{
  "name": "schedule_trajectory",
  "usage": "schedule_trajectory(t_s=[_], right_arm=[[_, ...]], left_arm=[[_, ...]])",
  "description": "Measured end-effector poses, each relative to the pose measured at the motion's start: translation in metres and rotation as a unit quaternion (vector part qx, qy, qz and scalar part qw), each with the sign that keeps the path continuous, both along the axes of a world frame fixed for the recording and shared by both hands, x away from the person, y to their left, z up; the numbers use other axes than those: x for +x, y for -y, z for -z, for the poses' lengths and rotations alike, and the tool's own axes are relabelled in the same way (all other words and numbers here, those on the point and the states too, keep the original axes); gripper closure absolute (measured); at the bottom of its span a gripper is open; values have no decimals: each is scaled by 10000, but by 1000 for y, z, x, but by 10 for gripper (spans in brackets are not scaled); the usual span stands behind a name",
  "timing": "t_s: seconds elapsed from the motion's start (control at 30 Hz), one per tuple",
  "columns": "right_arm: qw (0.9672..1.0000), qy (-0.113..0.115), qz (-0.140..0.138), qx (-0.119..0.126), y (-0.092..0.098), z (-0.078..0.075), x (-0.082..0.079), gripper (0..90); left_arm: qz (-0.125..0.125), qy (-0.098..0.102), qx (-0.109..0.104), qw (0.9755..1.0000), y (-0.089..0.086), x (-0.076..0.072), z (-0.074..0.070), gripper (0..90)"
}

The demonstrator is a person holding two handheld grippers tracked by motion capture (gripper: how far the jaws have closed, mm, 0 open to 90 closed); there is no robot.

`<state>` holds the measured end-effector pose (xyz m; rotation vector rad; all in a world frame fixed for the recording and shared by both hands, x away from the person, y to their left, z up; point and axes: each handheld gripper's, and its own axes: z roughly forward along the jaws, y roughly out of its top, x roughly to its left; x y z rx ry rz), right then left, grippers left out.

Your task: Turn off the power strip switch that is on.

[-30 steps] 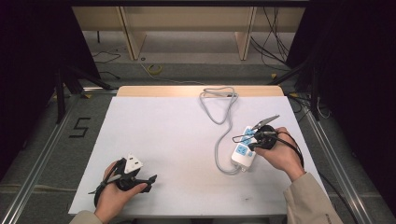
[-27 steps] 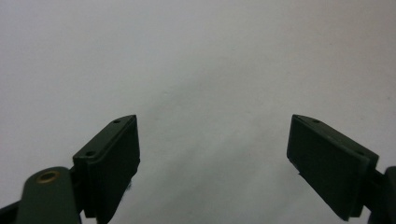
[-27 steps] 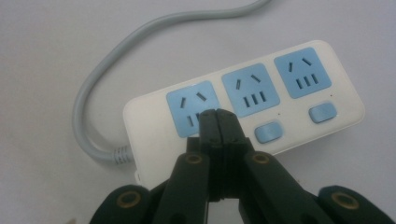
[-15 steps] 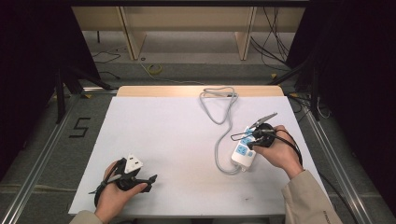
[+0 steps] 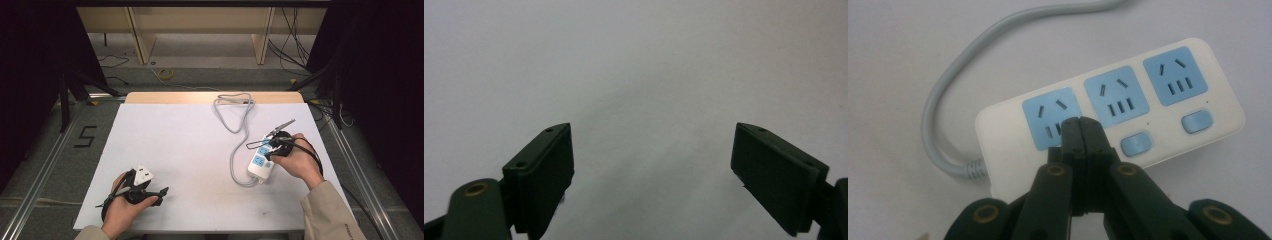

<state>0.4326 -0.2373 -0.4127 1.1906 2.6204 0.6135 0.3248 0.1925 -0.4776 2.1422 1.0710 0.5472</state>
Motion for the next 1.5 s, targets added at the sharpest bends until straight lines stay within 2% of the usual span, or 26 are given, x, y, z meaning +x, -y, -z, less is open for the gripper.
schedule_trajectory(t_s=[0.97,1.5], right_arm=[[9991,-365,117,-202,-5,11,11,900],[9980,-542,13,-332,-6,14,10,900]], left_arm=[[7,4,13,10000,0,0,0,171],[16,6,29,10000,0,0,0,171]])
